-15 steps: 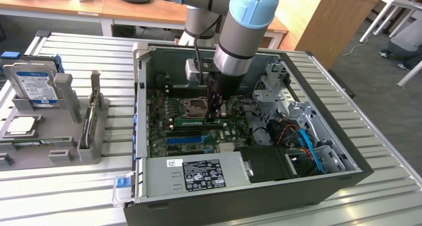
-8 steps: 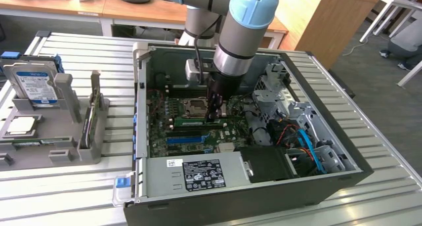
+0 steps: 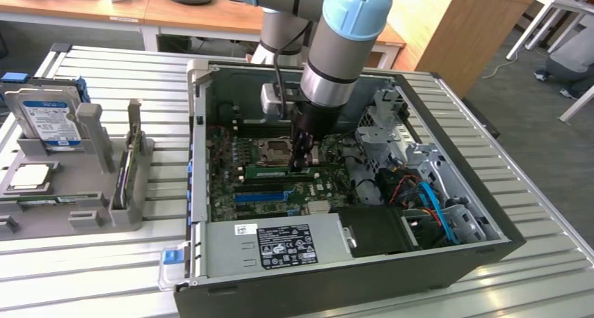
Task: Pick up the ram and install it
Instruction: 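Insert the ram into the slot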
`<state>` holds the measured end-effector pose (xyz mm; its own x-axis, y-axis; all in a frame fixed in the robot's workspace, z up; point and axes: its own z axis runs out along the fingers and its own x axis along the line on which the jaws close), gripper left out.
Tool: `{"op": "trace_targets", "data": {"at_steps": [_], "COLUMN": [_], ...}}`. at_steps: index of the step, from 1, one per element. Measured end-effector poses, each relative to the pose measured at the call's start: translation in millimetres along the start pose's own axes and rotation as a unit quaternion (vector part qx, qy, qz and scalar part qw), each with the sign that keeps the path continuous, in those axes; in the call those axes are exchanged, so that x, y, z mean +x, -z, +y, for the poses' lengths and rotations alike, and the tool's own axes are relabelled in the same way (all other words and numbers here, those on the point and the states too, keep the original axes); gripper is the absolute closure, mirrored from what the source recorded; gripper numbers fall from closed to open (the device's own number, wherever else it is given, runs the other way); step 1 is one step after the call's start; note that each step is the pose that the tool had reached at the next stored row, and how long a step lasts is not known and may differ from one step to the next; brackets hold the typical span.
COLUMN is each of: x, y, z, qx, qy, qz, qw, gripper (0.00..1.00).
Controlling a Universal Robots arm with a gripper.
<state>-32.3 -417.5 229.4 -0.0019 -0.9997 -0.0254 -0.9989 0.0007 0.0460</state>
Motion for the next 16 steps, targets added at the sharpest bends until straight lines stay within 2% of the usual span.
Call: {"op": "trace_targets", "data": {"at_steps": [16], "x": [0.1], "y": [-3.9], "z": [-0.2], "qx": [0.0], "qy": [0.0], "qz": [0.0001], "qw": [1.0], "gripper": [0.89]}}
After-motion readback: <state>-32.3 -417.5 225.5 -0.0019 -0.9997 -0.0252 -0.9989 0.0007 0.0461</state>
